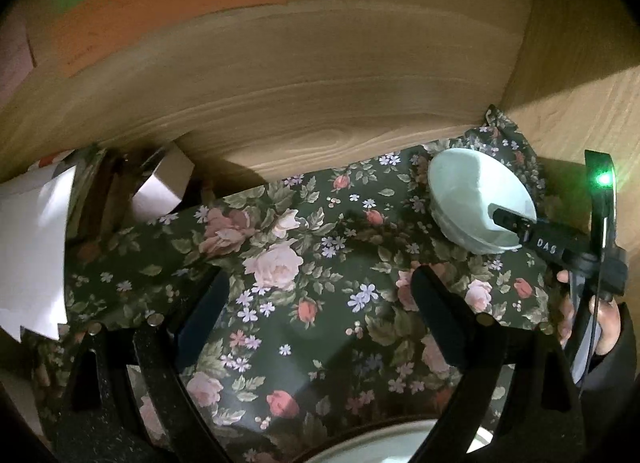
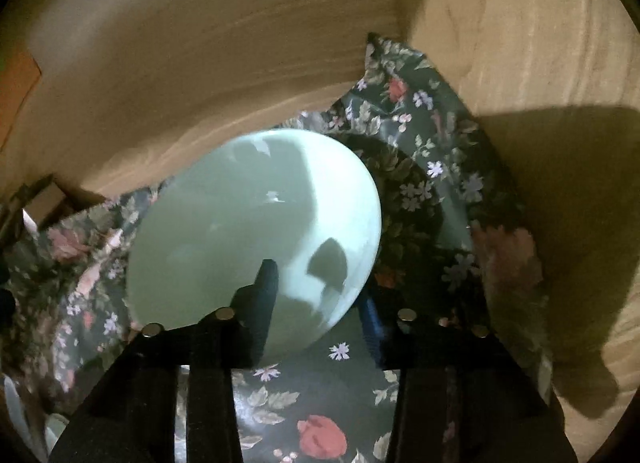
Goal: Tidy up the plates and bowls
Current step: 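Grip the mint green bowl rim with both grippers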
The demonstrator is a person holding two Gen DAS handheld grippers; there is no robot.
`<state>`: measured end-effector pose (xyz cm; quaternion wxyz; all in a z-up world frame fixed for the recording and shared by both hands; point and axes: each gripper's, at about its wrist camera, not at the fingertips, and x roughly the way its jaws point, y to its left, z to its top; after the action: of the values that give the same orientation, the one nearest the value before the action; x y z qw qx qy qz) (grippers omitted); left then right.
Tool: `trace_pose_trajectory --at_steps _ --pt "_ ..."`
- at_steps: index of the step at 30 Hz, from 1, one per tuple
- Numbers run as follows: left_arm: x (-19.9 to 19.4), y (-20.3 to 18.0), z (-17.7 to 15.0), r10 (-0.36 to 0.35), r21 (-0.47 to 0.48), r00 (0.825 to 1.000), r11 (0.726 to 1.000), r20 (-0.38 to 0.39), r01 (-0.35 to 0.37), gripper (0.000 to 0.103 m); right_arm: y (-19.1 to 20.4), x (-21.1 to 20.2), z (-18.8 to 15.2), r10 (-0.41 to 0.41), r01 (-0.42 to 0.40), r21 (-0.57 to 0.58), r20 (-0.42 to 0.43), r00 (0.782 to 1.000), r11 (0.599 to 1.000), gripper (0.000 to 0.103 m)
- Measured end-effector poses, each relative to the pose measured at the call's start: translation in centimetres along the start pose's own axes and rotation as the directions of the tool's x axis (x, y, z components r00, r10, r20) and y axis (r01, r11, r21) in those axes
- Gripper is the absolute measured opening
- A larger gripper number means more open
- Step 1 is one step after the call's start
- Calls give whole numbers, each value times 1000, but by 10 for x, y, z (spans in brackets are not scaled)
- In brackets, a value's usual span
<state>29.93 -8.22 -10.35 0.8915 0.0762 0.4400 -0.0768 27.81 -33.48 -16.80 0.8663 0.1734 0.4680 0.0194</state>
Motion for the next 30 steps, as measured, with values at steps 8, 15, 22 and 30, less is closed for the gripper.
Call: trace_pose_trajectory --at_steps 8,15,22,30 --pt "30 -1 0 -27 -18 996 1000 -80 25 93 32 -7 -20 74 -81 -146 -58 996 986 21" --pt "50 -9 -8 -40 0 986 999 -159 41 83 54 -18 -44 151 -173 -215 -111 982 961 21" --pt "66 -23 -17 -48 46 972 997 -231 60 56 54 -19 -45 173 -189 -179 -98 980 966 24" --pt "70 -40 -23 -70 111 967 989 -245 100 29 54 -11 -50 198 -212 -152 -103 975 965 24"
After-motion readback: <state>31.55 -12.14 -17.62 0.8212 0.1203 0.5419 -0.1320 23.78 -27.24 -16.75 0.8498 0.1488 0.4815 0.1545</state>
